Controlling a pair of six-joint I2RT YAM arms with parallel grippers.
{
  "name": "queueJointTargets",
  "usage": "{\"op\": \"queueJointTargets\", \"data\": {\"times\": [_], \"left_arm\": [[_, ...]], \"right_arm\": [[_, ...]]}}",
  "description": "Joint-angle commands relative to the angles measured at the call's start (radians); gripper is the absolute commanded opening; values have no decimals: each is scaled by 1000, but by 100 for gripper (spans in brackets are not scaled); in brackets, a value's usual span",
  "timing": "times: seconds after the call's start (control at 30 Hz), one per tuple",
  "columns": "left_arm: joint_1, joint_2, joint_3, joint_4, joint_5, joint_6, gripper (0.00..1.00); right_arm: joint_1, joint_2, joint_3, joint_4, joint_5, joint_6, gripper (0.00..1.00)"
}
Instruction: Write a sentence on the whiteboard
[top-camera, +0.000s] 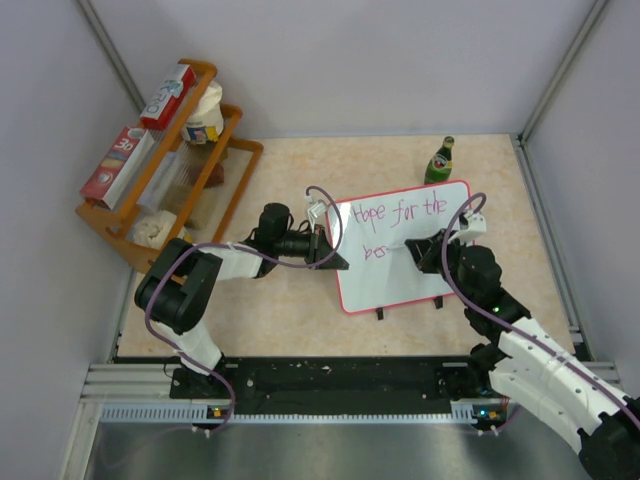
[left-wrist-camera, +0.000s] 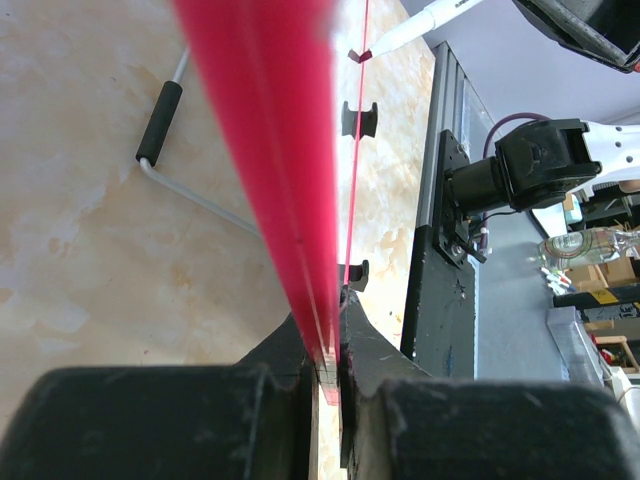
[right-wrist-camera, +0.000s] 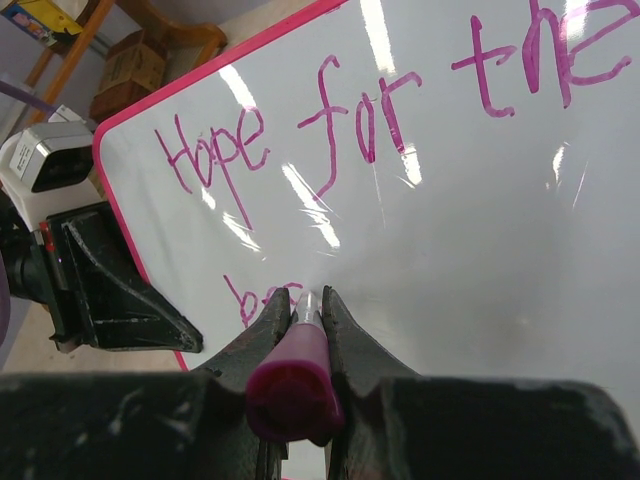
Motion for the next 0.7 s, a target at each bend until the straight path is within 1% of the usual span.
{"op": "queueJointTargets", "data": {"times": [0.0,0.43,0.67], "left_arm": [[-44,17,-35,-119,2,156,0],[-44,18,-33,-120,2,154,0],[-44,17,-33,-120,0,154,0]], "right_arm": [[-10,2,6,32,44,-15,0],[-33,-44,-9,-18,82,-29,0],[-40,-53,5,-23,63,-26,0]]}}
